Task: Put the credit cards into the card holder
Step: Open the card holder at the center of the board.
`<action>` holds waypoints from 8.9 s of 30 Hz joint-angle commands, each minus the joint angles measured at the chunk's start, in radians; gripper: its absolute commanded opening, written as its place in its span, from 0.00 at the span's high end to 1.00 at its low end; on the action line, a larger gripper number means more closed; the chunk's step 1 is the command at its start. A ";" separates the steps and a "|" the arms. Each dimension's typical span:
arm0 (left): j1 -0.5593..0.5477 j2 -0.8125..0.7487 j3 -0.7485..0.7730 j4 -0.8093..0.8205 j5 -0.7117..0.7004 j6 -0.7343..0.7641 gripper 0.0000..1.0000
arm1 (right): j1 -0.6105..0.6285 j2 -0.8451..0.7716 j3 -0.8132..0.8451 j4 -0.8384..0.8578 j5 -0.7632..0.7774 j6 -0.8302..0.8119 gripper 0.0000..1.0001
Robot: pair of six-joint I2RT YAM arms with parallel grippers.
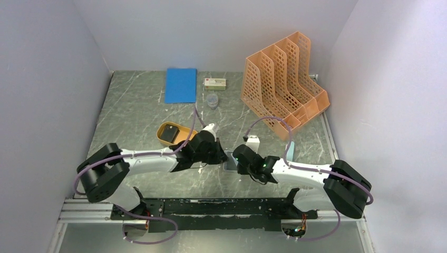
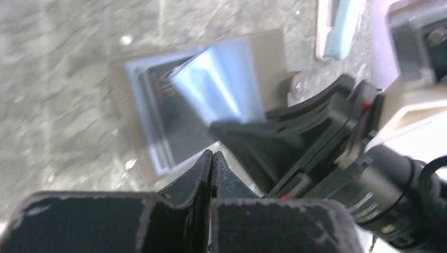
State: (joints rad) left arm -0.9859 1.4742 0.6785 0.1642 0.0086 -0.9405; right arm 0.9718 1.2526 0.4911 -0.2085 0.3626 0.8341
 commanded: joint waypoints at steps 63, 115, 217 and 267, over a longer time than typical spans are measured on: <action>0.002 0.301 0.095 0.033 0.078 0.063 0.95 | -0.166 -0.287 0.124 -0.450 0.108 0.076 0.57; -0.001 0.209 0.101 0.287 0.282 0.031 0.72 | -0.226 -0.091 -0.029 -0.094 -0.155 -0.027 0.76; -0.012 0.303 0.178 0.172 0.184 0.065 0.95 | -0.236 -0.267 -0.067 -0.168 -0.248 -0.027 0.93; -0.060 0.077 0.062 0.070 -0.044 0.285 0.56 | -0.238 -0.343 -0.081 -0.061 -0.286 0.056 1.00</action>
State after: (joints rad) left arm -1.0428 1.6081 0.7799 0.1772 0.0219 -0.7116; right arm 0.7403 0.9077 0.3977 -0.2871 0.0669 0.8749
